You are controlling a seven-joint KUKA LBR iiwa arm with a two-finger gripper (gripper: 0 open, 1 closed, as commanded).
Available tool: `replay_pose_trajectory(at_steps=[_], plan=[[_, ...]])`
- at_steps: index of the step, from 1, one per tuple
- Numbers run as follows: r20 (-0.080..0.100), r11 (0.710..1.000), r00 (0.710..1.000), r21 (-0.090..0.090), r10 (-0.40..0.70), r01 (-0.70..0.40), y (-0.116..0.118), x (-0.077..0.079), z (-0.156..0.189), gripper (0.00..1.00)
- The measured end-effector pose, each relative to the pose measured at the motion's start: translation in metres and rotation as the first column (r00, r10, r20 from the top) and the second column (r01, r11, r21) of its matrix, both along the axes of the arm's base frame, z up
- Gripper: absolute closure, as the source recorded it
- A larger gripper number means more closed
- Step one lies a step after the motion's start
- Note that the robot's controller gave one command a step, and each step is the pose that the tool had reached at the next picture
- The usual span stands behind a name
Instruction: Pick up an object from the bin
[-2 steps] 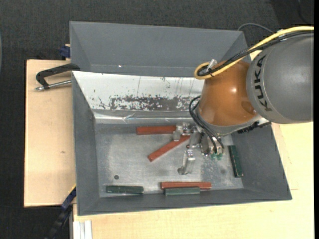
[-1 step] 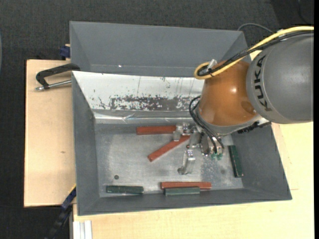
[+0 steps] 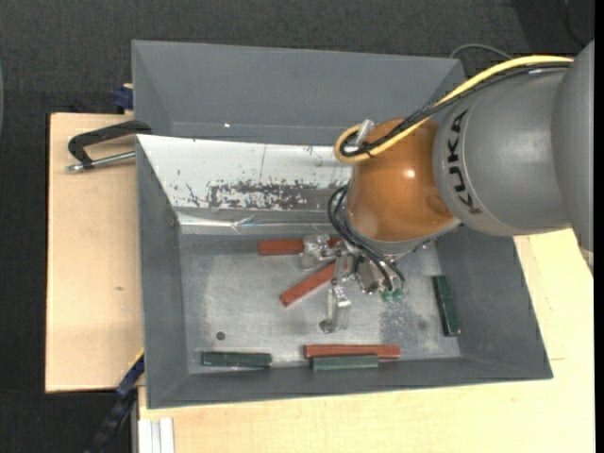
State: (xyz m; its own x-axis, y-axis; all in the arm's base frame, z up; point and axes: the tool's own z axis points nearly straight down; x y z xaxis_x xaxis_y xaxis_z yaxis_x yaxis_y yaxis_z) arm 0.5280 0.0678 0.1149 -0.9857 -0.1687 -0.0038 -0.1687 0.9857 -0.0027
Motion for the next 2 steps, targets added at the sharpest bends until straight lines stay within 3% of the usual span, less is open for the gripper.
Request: replay_pose_trajectory(at_steps=[1,2], plan=[[0.000,0.977,0.978,0.006,0.211,-0.211,0.044,0.004,-0.016,0.00],[-0.003,0.876,0.876,0.003,0.483,-0.483,-0.026,0.008,-0.044,1.00]])
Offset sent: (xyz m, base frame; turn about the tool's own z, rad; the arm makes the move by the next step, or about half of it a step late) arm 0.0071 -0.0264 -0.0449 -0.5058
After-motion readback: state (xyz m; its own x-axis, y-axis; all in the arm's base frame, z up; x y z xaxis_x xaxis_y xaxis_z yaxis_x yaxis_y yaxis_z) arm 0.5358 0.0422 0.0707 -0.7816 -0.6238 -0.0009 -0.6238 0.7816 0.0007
